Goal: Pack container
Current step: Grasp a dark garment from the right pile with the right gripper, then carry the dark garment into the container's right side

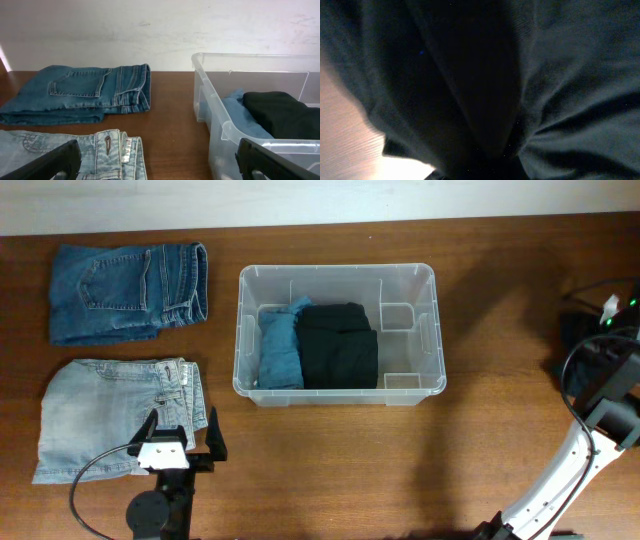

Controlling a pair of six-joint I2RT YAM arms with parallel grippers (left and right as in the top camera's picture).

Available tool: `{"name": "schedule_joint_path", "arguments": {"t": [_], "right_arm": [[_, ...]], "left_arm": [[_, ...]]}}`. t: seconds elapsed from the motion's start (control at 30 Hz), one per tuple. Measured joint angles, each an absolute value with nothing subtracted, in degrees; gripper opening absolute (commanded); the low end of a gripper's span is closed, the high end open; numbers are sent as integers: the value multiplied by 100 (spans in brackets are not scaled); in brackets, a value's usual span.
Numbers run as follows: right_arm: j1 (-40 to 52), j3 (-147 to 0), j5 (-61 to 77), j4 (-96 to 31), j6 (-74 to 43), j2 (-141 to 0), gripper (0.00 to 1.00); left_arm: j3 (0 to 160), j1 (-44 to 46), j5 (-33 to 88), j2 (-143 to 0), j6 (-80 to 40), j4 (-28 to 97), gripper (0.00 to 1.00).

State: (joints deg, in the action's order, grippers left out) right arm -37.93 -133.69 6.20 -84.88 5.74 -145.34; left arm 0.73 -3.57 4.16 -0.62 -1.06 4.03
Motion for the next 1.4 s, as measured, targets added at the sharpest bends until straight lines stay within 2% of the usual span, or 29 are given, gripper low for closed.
{"name": "schedule_joint_path", "arguments": {"t": [0.13, 0.27, 0.5, 0.7, 0.9, 1.07, 1.27, 1.4], "right_arm": [[-3774, -15085, 1887, -9539, 456, -14652, 4], [-3684, -16258, 2670, -9692, 137, -14409, 4], [-3120, -16497, 3017, -9699, -327, -13240, 4], [-2062, -16545, 3028, -9699, -696, -11981, 4], [-515, -16669, 2335, -9697, -1216, -11330, 4], [722, -16606, 1192, -9697, -2095, -11542, 4], [1726, -16580, -152, -9697, -3044, -12127, 4], [2150, -16564, -576, -9697, -3317, -12545, 4]], "left_arm": [[73, -357, 414, -62, -106, 403, 99], [73, -357, 416, -62, -106, 403, 100], [73, -357, 414, -62, -106, 401, 99], [73, -357, 414, -62, -106, 403, 100], [73, -357, 416, -62, -106, 401, 99], [73, -357, 416, -62, -106, 401, 99], [73, -357, 416, -62, -106, 403, 99], [73, -357, 414, -62, -106, 403, 99]]}}
